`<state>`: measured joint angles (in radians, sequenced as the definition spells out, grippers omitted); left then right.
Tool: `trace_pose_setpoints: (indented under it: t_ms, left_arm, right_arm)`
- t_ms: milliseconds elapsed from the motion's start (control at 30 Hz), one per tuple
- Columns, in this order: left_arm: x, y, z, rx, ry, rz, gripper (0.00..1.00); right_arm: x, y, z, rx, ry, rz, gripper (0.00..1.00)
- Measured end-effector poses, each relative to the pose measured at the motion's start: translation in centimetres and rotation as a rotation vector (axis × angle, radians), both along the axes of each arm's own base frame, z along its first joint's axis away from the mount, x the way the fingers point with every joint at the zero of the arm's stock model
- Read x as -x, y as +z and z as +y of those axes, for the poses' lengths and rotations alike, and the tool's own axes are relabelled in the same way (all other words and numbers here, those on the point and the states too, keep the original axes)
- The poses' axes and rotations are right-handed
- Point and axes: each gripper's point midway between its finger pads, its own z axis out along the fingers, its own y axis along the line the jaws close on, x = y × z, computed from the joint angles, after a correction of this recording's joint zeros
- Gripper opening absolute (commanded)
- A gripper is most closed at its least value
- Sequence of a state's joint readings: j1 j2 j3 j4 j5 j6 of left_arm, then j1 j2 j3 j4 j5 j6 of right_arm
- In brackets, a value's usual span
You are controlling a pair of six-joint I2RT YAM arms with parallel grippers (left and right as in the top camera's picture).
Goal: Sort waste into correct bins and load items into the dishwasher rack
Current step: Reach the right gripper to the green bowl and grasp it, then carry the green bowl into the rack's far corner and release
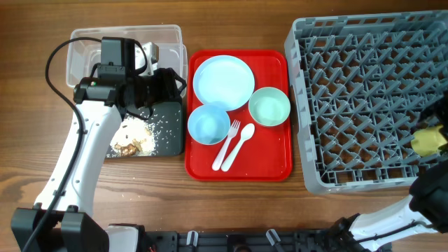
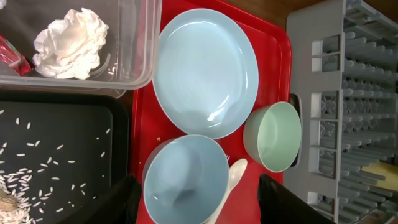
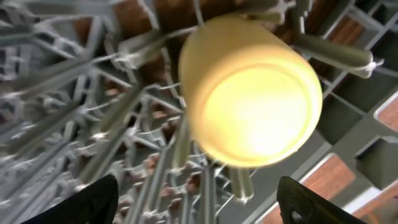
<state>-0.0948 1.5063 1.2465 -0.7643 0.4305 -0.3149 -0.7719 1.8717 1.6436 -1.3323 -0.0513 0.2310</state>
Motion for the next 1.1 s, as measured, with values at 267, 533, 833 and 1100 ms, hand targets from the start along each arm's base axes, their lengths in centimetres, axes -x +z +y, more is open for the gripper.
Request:
trace_pose_setpoints:
  t_ms: [267,533,833,1100]
  left_arm:
    - [0.4,-0.6,0.7,-0.038,0.020,0.028,0.65]
    - [1.4,-1.8,2.1,-0.117,0.059,0.086,0.66]
    - [1.5,-1.8,2.2,-0.121,0.061,0.089,0.66]
    - [1.5,-1.8,2.2,-0.121,0.061,0.089,0.66]
  right_arm:
    - [-11.8,9.8,19.7,-0.049,0.767,-0.463,0.83]
    - [-13.9,4.8,38.1,0.046,1.321,-0.380,0.83]
    - [-15.3,-6.7,38.0,0.088,1.342,-0.096,0.83]
    - [-10.8,-8.8,37.4,-0.032,1.329,0.072,0.38]
